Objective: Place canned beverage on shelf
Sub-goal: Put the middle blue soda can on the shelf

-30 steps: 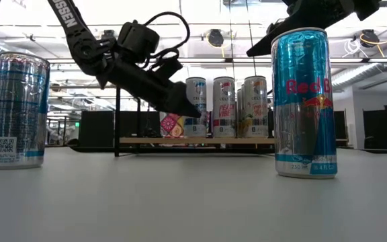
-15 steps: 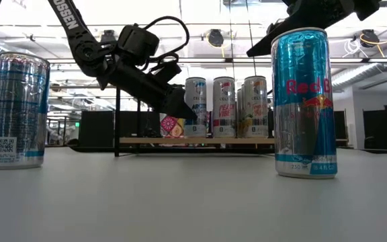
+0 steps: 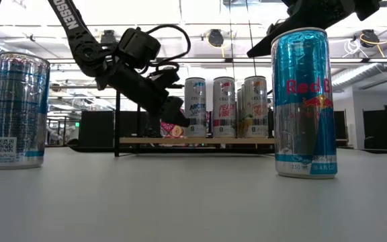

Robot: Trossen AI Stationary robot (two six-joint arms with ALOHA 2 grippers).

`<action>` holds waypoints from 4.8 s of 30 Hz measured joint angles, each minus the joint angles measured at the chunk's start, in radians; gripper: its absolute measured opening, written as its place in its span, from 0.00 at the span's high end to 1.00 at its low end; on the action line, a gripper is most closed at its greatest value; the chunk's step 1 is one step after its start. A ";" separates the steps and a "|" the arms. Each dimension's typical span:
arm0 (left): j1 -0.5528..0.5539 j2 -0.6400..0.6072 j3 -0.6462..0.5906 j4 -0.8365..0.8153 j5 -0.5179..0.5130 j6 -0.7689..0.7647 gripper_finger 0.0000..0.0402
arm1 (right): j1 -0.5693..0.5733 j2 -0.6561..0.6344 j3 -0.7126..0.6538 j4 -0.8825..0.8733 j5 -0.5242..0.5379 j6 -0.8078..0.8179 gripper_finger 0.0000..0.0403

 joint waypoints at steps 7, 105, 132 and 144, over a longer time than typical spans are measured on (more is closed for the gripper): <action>-0.007 0.000 0.000 -0.010 -0.017 -0.015 0.51 | 0.000 0.000 0.000 -0.009 -0.001 0.011 0.31; -0.682 -0.068 0.000 0.218 -0.141 -0.217 0.09 | 0.384 0.470 0.419 -0.130 0.390 0.326 0.54; -0.593 -0.023 0.002 0.291 -0.164 -0.269 0.33 | 0.293 0.470 0.419 -0.015 0.341 0.246 0.53; -0.600 -0.023 0.002 0.272 -0.116 -0.270 0.40 | 0.315 0.468 0.419 -0.042 0.339 0.290 0.41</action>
